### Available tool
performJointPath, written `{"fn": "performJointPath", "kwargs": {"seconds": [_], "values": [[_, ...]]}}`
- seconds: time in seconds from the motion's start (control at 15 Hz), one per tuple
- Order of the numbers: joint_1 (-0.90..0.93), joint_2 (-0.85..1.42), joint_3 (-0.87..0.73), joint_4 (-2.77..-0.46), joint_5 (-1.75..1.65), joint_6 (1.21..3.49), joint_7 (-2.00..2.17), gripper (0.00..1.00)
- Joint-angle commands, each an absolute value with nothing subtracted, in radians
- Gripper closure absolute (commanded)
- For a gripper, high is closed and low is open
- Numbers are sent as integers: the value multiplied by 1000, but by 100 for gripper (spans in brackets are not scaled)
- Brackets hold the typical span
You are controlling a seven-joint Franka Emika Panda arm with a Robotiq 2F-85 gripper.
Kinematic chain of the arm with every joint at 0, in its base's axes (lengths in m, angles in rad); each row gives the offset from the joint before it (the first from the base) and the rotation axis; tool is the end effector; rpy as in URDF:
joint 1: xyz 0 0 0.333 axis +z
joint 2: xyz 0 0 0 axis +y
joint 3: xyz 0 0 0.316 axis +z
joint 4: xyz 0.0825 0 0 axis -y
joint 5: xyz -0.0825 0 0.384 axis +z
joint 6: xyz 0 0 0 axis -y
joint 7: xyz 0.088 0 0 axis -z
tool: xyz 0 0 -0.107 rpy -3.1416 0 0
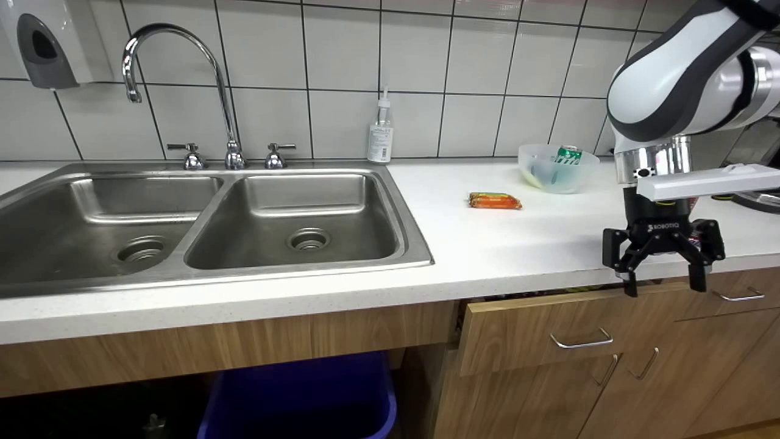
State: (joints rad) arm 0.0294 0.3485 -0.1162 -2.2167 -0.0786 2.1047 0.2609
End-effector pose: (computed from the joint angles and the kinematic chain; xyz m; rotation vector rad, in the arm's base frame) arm 0.4933 -0.0488 0.1913 2.8983 -0.4294 -0.6695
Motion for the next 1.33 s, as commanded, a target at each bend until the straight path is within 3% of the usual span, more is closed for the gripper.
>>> {"fn": "performJointPath", "kwargs": {"seconds": [0.0,1.27], "values": [[10,293,-104,-2221,-81,2087,233,0],[17,161,-62,-2211,-80,2104,257,0]]}}
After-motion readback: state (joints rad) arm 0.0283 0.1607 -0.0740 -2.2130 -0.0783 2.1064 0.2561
